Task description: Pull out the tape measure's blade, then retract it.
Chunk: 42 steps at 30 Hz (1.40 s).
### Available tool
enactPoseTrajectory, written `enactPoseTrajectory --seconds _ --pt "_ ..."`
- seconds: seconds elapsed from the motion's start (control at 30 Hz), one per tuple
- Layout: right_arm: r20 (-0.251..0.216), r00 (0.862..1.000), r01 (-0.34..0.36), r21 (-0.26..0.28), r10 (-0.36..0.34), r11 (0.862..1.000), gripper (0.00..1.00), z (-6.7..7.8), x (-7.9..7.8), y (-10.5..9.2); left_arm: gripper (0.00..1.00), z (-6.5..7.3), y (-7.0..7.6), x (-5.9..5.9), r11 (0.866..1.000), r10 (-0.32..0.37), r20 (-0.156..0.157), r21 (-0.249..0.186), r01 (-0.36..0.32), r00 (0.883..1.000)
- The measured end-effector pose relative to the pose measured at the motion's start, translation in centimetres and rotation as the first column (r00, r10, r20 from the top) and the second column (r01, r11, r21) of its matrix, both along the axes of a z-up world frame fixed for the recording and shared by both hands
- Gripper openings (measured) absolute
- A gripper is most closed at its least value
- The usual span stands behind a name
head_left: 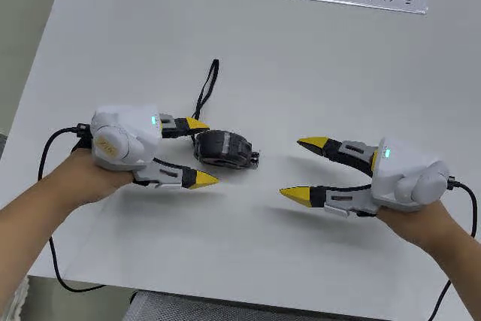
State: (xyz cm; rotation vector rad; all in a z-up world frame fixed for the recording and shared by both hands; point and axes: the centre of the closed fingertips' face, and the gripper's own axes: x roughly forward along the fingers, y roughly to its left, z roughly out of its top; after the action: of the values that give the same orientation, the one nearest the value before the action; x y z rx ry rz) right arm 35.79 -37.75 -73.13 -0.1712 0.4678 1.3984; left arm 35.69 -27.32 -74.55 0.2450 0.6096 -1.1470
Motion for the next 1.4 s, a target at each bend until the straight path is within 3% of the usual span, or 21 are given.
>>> enactPoseTrajectory --seconds 0.6,0.87,1.4 --pt "-0.018 1.000 -0.023 0.010 0.023 1.000 0.52 -0.9 0.8 1.3 0.39 -0.8 -0.1 0.7 1.000 -0.002 -0.008 0.012 0.002 1.000" --pt "-0.022 1.000 -0.022 0.014 0.022 1.000 0.50 -1.0 0.8 1.4 0.32 -0.8 -0.4 1.0 1.000 0.004 -0.020 -0.010 -0.004 1.000" --pt "-0.017 1.000 -0.018 0.017 0.018 1.000 0.50 -1.2 0.8 1.6 0.32 -0.8 -0.4 0.8 1.000 -0.011 -0.005 0.004 0.011 1.000"
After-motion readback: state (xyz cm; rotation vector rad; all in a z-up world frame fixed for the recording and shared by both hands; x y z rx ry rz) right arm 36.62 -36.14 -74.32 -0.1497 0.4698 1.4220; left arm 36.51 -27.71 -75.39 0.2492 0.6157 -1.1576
